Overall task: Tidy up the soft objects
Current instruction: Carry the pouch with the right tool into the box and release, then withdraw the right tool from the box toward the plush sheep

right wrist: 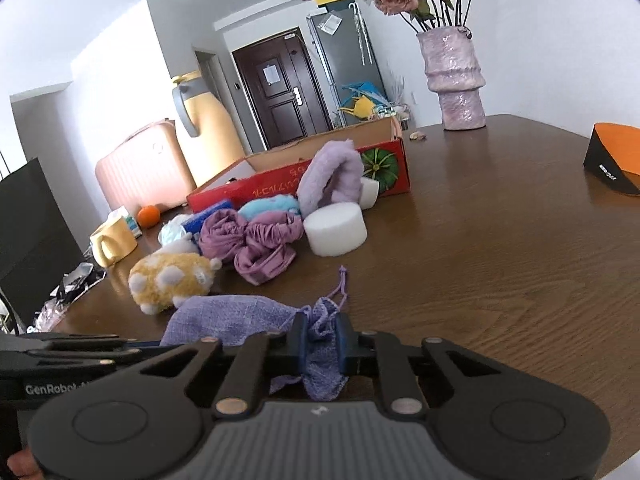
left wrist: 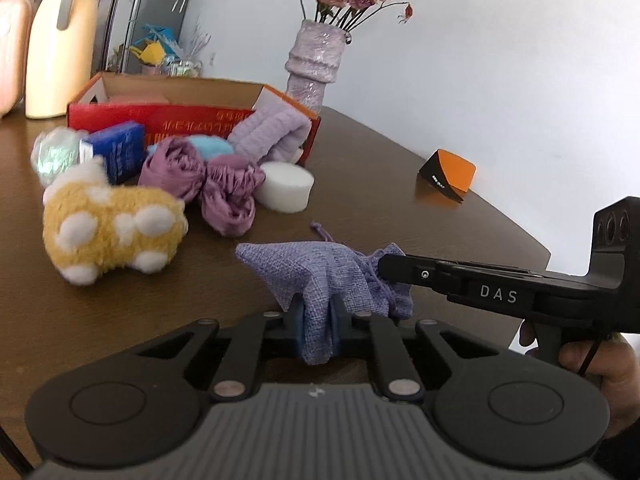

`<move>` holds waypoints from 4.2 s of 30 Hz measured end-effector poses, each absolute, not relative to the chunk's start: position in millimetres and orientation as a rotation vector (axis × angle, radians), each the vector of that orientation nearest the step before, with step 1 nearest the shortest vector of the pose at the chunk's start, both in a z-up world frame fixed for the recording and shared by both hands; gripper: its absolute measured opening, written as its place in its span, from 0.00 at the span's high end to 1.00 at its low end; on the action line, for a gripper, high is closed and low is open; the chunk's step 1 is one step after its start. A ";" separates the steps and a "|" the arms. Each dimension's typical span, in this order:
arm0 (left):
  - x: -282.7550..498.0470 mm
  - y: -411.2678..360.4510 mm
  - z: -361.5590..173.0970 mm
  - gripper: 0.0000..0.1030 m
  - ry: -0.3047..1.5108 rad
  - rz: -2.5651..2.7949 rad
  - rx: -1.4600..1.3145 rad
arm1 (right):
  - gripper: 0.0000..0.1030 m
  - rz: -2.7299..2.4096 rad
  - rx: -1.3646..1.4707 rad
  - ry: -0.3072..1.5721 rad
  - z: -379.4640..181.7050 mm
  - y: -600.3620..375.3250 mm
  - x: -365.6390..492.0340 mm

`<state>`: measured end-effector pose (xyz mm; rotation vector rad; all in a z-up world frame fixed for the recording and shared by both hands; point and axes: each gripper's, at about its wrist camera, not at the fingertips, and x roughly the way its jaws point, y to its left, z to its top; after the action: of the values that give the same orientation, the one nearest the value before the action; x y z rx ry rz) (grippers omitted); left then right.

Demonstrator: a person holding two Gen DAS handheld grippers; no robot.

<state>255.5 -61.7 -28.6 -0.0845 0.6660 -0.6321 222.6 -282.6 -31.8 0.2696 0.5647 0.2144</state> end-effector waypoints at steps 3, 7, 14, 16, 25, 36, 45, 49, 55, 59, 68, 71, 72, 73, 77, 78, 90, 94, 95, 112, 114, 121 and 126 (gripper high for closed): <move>261.5 -61.7 -16.0 0.88 0.622 -0.634 -0.070 | 0.87 0.216 0.273 0.550 -27.3 -285.2 226.6; 280.6 -63.8 6.6 0.88 0.561 -0.630 -0.066 | 0.87 0.239 0.237 0.510 -11.8 -284.3 239.1; 342.7 -74.5 43.7 0.88 0.468 -0.606 -0.060 | 0.88 0.283 0.207 0.439 28.2 -292.7 290.0; 369.4 -77.3 56.2 0.88 0.462 -0.596 -0.065 | 0.88 0.306 0.214 0.425 40.4 -297.6 312.4; 531.0 -95.1 83.5 0.88 0.583 -0.537 -0.148 | 0.88 0.324 0.285 0.465 82.9 -315.7 464.8; 673.1 -130.4 14.4 0.85 0.846 -0.418 -0.186 | 0.88 0.169 0.184 0.698 46.0 -310.9 652.4; 660.8 -122.9 21.7 0.51 0.818 -0.364 -0.095 | 0.73 0.080 0.074 0.759 26.0 -305.7 686.1; 637.4 -110.3 52.8 0.30 0.751 -0.337 -0.002 | 0.71 0.092 0.094 0.712 44.4 -310.1 671.7; 585.2 -76.7 102.7 0.17 0.603 -0.207 0.085 | 0.60 0.123 0.074 0.654 90.9 -313.9 626.0; 537.1 -56.0 125.9 0.13 0.522 -0.161 0.130 | 0.46 0.136 0.075 0.608 118.2 -322.7 580.8; 385.9 -32.2 144.5 0.01 0.310 -0.154 0.236 | 0.27 0.195 0.048 0.466 154.8 -327.6 448.5; 340.3 -24.2 141.8 0.00 0.270 -0.158 0.219 | 0.22 0.225 0.033 0.414 157.0 -322.4 400.2; 328.3 -21.0 139.9 0.00 0.270 -0.158 0.205 | 0.22 0.233 0.030 0.401 156.6 -320.9 388.2; 316.3 -19.3 136.2 0.00 0.271 -0.160 0.198 | 0.21 0.245 0.026 0.384 155.6 -318.3 373.2; 266.8 -9.6 120.5 0.00 0.226 -0.130 0.216 | 0.18 0.274 0.016 0.328 146.2 -309.6 320.4; 253.9 -5.1 115.5 0.00 0.211 -0.124 0.211 | 0.17 0.274 0.012 0.317 142.8 -306.9 309.2; 149.0 17.4 43.4 0.00 0.253 -0.087 0.166 | 0.11 0.235 0.011 0.246 63.9 -275.8 183.3; 122.7 23.7 24.2 0.00 0.274 -0.098 0.169 | 0.11 0.247 0.017 0.258 40.8 -264.3 152.8; 117.8 25.0 20.0 0.00 0.278 -0.098 0.173 | 0.10 0.249 0.014 0.261 35.4 -261.1 145.3; 136.6 44.3 10.6 0.00 0.349 -0.044 0.104 | 0.08 0.257 0.041 0.347 -2.9 -248.3 122.3; 143.7 43.4 11.3 0.00 0.355 -0.051 0.100 | 0.09 0.256 0.045 0.356 -3.5 -248.2 126.8; 188.3 50.8 12.9 0.00 0.436 -0.116 -0.013 | 0.16 0.266 0.087 0.413 -6.4 -249.2 153.2; 227.5 55.5 16.1 0.00 0.476 -0.141 -0.076 | 0.25 0.275 0.091 0.457 -8.1 -242.1 181.5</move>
<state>227.5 55.5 16.1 -0.0756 0.4758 -0.1415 181.5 -242.1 -8.1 0.0913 0.4569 0.2752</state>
